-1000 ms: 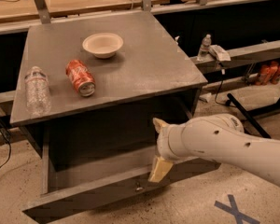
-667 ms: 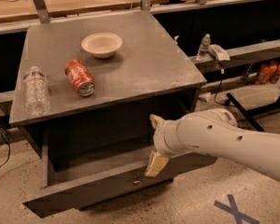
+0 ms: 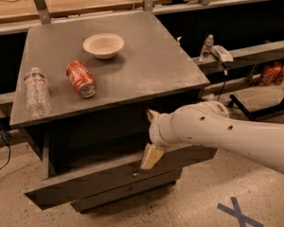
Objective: Close top drawer
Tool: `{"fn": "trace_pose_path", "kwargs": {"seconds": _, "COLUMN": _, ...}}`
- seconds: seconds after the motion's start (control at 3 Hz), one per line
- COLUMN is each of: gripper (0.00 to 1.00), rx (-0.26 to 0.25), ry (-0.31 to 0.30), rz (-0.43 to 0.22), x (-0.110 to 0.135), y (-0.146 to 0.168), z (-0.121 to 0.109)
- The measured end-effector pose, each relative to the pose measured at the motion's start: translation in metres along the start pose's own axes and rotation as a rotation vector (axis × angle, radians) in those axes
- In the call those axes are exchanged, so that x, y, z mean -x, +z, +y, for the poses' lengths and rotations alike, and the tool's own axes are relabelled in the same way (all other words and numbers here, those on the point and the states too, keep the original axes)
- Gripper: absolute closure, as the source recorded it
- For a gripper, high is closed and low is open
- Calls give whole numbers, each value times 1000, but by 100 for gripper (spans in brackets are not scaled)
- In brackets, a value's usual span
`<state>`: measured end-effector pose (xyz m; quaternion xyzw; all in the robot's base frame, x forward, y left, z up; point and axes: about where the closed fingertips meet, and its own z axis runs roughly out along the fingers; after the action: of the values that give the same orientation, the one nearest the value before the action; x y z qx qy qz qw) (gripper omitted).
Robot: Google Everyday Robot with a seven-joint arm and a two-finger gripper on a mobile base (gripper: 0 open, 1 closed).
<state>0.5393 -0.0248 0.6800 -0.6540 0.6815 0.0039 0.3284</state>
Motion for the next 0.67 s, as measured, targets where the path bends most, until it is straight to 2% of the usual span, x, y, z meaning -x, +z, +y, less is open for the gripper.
{"fn": "trace_pose_path", "kwargs": {"seconds": 0.67, "gripper": 0, "rx": -2, "ry": 19, "rz": -25, "x": 12, "y": 15, "z": -26}}
